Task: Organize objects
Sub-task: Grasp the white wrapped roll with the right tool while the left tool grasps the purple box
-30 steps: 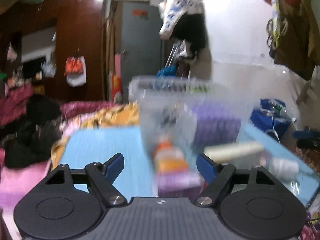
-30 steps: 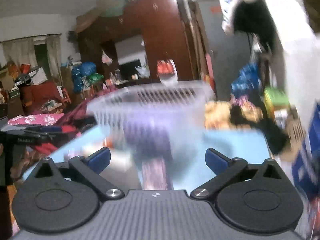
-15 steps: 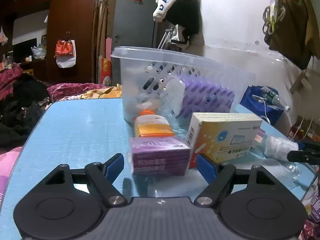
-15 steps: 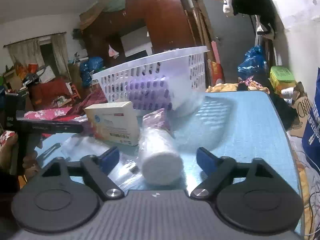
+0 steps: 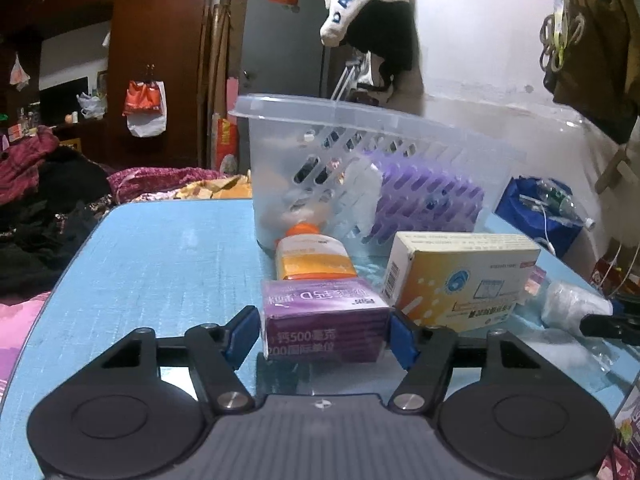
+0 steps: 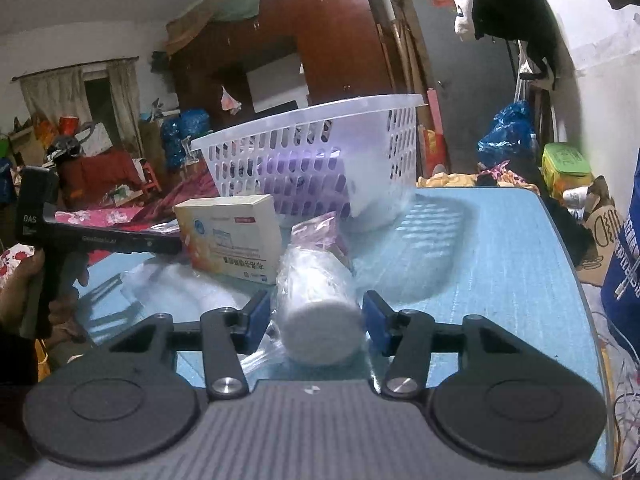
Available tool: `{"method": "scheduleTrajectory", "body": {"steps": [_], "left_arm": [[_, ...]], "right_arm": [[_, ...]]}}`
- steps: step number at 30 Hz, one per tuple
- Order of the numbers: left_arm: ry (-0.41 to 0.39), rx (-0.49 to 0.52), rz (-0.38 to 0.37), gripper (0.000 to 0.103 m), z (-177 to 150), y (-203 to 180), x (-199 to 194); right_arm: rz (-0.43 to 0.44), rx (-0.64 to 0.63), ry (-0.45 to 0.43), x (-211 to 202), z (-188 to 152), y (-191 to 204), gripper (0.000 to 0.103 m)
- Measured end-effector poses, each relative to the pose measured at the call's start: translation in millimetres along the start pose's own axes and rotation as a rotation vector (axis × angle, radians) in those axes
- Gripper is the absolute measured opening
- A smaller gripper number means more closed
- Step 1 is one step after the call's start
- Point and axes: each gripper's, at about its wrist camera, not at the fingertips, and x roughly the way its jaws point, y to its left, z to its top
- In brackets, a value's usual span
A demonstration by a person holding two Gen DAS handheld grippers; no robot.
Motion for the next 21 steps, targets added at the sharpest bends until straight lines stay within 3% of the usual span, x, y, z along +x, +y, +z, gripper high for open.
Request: {"method": "scheduleTrajectory", "body": {"steps": [13,21], "left_arm": [[-0.064,0.016,-0.025,0.070,-9.5,1.7,-10.1],[-0.132,0.029,-0.041,0.070,-11.1,2.7,-19.9]], "right_arm": [[0.019,-0.021,0.022,0.4,-5.5,1.0,0.056],[-0.001,-0.014,-0.009,-4.1,-5.2,-2.4,0.049]]}}
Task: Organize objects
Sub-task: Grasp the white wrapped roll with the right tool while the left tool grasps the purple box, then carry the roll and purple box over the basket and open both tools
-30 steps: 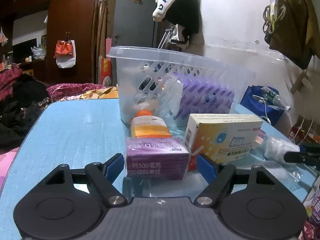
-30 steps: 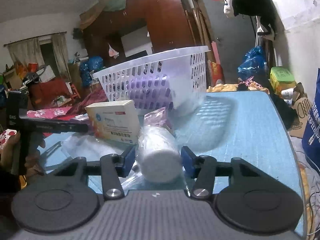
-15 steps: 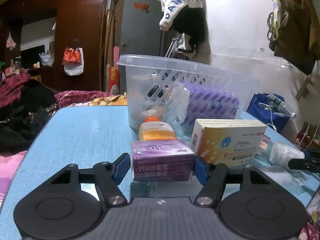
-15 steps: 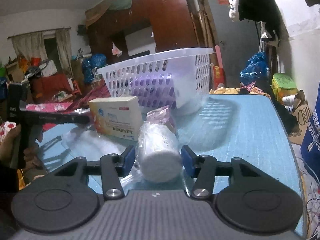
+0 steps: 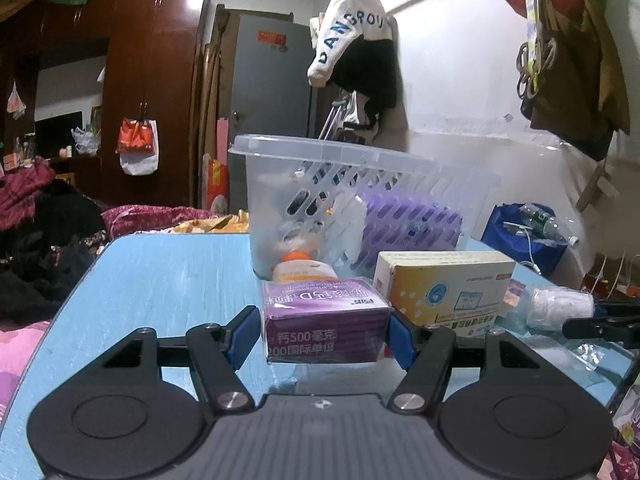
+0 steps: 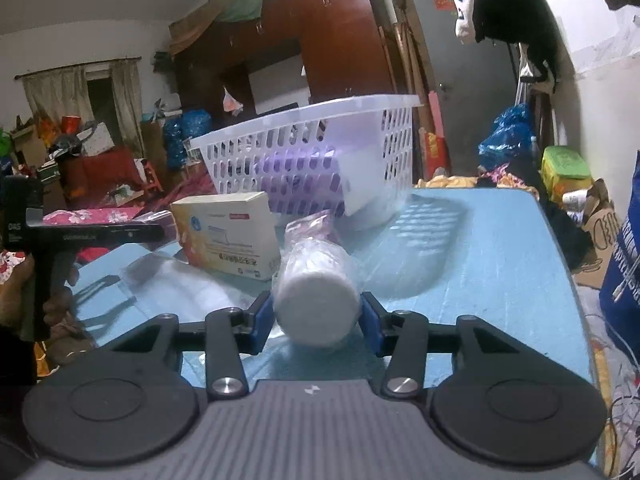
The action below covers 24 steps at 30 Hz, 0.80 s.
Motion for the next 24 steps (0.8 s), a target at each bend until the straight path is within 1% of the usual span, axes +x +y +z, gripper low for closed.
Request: {"method": "scheduleTrajectory", "body": {"steps": [4,7,10,14,17,19,20,21,22,24], "left_arm": [[-0.012,0.012,-0.008,0.070,0.1,-0.1,-2.4],[-0.019,0.017,-0.017,0.070,-1.0,-0.1,-2.2],[-0.021,0.021,-0.016,0.070,-2.3,-0.6,-1.8],[-0.024,0.019,-0.025,0.070,-2.9,-0.8,-2.7],[-0.027,0.020,-0.028,0.070,-3.6,-1.0,-2.9],[-0.027,0.021,-0.030,0.070,-4.1,-0.7,-3.0],[-0.027,0.022,-0.031,0.070,-4.4,-0.7,-2.6],[-0.028,0.020,-0.031,0.070,-4.6,-0.4,-2.8],[-0.029,0.019,-0.032,0.070,-4.8,0.1,-3.0],[-0.040,0.013,-0.033,0.070,-4.8,1.5,-4.9]], "right_arm": [[0.000,-0.030,0.002,-0.6,-0.6,3.8,0.048],[-0.014,-0.044,0.000,1.3,-0.9,4.8,0.050],[-0.001,-0.036,-0.005,1.6,-2.1,2.4,0.052],[-0.014,-0.032,-0.016,-0.5,-1.1,0.7,0.053],[-0.026,-0.027,-0.026,-1.7,-0.4,-1.2,0.055],[-0.032,-0.028,-0.033,-1.7,0.3,-1.7,0.061],[-0.035,-0.028,-0.037,-1.6,0.3,-1.8,0.061],[-0.035,-0.029,-0.036,-0.9,0.2,-1.9,0.058],[-0.031,-0.029,-0.031,-0.1,0.0,-1.8,0.051],[-0.039,-0.042,-0.026,-0.1,0.3,0.4,0.050]]}}
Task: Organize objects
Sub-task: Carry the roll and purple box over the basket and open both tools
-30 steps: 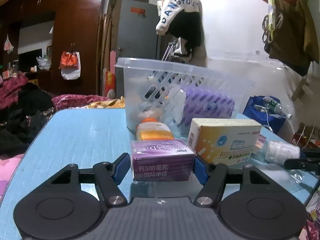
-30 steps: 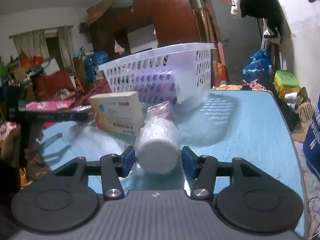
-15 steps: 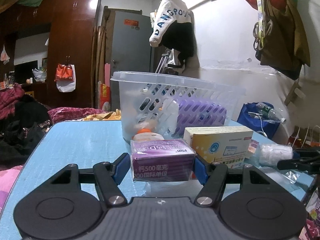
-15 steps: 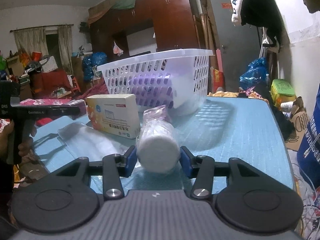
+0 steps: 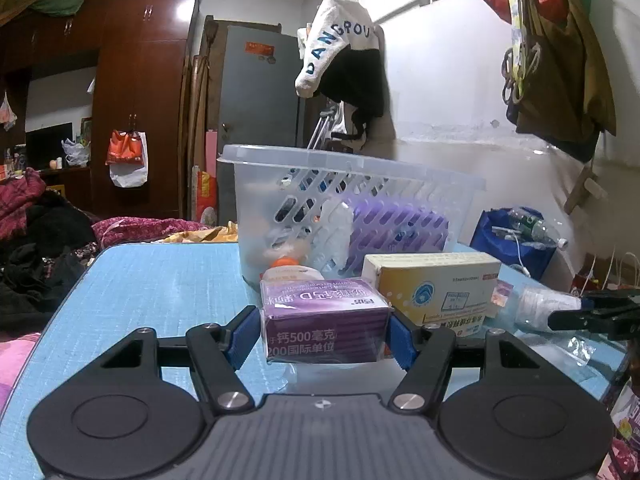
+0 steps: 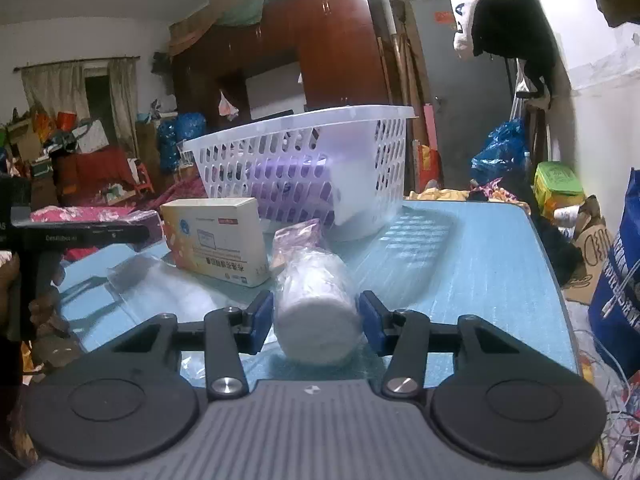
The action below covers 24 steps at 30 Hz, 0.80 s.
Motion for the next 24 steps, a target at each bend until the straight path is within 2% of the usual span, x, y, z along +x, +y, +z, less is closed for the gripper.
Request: {"method": "scheduleTrajectory", "body": {"steps": [4,7,11,14,15,19,21,24], "left_arm": [[-0.037,-0.011,-0.001,0.069,3.4,2.2,-6.9],[-0.056,-0.032,-0.019,0.069,17.8,7.5,-10.9],[-0.108,-0.010,-0.032,0.069,61.8,5.7,-13.9],[-0.102,0.012,-0.059,0.069,107.6,-2.8,1.2],[-0.096,0.036,-0.044,0.069,122.6,-8.4,10.2],[0.044,0.090,0.064,0.069,165.3,-22.2,76.3],[0.126,0.076,0.125,0.069,174.4,-18.4,112.2],[0.175,0.078,0.148,0.069,180.3,-14.7,141.3]], "right_arm": [[-0.009,-0.009,-0.016,-5.7,2.7,3.2,0.048],[0.005,-0.017,-0.040,-13.6,14.1,6.7,0.048],[0.023,-0.066,-0.108,-20.9,55.3,21.5,0.048],[-0.009,-0.133,-0.148,-7.9,102.0,35.7,0.048],[-0.027,-0.165,-0.145,1.7,115.2,40.3,0.048],[-0.156,-0.258,-0.059,66.7,160.1,48.1,0.048],[-0.179,-0.219,0.021,101.6,175.9,37.8,0.048],[-0.162,-0.085,0.086,138.9,186.3,18.1,0.048]]}}
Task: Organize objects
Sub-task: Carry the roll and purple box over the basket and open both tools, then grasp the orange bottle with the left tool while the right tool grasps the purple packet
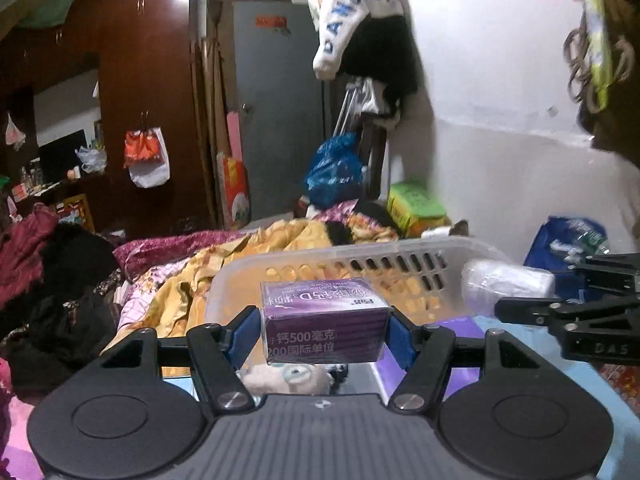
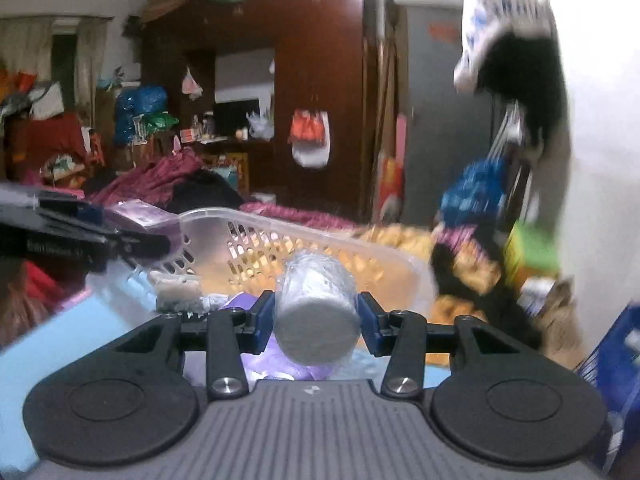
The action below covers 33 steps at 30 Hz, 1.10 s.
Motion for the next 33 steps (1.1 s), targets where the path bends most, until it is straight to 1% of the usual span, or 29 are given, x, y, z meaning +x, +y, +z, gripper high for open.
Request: {"method": "scheduleTrajectory", "body": {"steps": [2,3,5,7,8,9,10,12,13,14,16,17,18,19,20,22,23,24,25,27,29,31,32,33], "left_arm": [[0.043,-0.017,0.008,0.069,1.5,3.1,12.1],[0.046,-0.017,0.004,0.069,1.3,4.0,14.8],[0.049,-0.025,-0.020,0.070,-0.2,6.7,21.1],[0.052,-0.024,-0.062,0.075,-6.2,9.8,26.5],[0.037,-0.022,-0.073,0.079,-12.3,10.8,25.3],[0.021,-0.015,-0.076,0.085,-16.8,12.1,21.3],[0.003,-0.008,-0.071,0.085,-20.7,12.1,16.7],[-0.051,0.003,-0.046,0.086,-29.0,14.4,0.4],[-0.075,0.005,-0.044,0.091,-33.3,15.2,-9.0],[-0.091,-0.004,-0.055,0.092,-38.9,17.5,-18.1],[-0.087,-0.021,-0.075,0.092,-53.8,22.0,-34.7],[-0.122,-0.005,-0.083,0.092,-65.0,22.6,-49.6],[-0.130,0.009,-0.067,0.093,-77.3,22.0,-64.0],[-0.123,0.014,-0.060,0.093,-87.3,21.3,-73.2],[-0.119,0.014,-0.063,0.093,-97.2,21.7,-83.7],[-0.167,-0.005,-0.080,0.093,-114.6,24.0,-107.2],[-0.183,-0.022,-0.088,0.094,-124.6,26.3,-116.8],[-0.172,-0.034,-0.095,0.096,-133.7,28.4,-120.9],[-0.157,-0.049,-0.093,0.096,-140.1,29.0,-121.3],[-0.152,-0.078,-0.069,0.096,-158.3,33.3,-121.5],[-0.157,-0.108,-0.058,0.095,-173.6,40.3,-121.0],[-0.154,-0.160,-0.112,0.095,-183.5,50.1,-115.8],[-0.136,-0.168,-0.137,0.095,-187.3,53.4,-110.2],[-0.120,-0.172,-0.137,0.095,-188.5,54.6,-105.5]], "right_arm": [[-0.033,0.017,0.039,16.8,1.5,-2.5,0.048],[-0.058,0.020,0.053,23.1,2.2,-2.9,0.048],[-0.045,0.023,0.052,24.6,1.0,-2.7,0.048],[-0.025,0.010,0.075,29.1,2.3,0.2,0.050],[-0.037,0.000,0.075,30.1,3.2,1.6,0.051],[-0.053,-0.017,0.048,26.4,3.0,3.9,0.060],[-0.058,-0.026,0.015,19.4,2.2,5.5,0.080],[-0.052,-0.028,-0.048,-0.5,-0.4,9.1,0.103],[-0.045,-0.032,-0.078,-12.4,-2.1,9.7,0.103],[-0.026,-0.033,-0.108,-23.1,-6.5,10.2,0.103],[0.010,-0.013,-0.137,-44.5,-19.6,7.1,0.103],[0.026,-0.003,-0.143,-55.3,-29.3,7.2,0.103],[0.048,0.003,-0.151,-66.2,-41.5,6.5,0.103],[0.066,0.012,-0.164,-74.1,-52.0,6.2,0.103],[0.083,0.023,-0.173,-82.8,-65.8,5.7,0.103],[0.100,0.048,-0.148,-92.5,-94.1,4.5,0.103],[0.097,0.062,-0.144,-90.4,-99.1,4.2,0.103],[0.091,0.083,-0.145,-93.9,-113.0,2.4,0.103],[0.089,0.096,-0.140,-93.5,-118.7,-0.1,0.103],[0.099,0.141,-0.120,-90.7,-134.0,-6.4,0.103],[0.099,0.163,-0.088,-82.3,-136.5,-12.5,0.103],[0.057,0.164,-0.067,-76.7,-136.3,-10.4,0.103],[0.051,0.166,-0.055,-73.9,-134.0,-10.3,0.103],[0.062,0.168,-0.053,-72.0,-132.4,-10.2,0.103]]}}
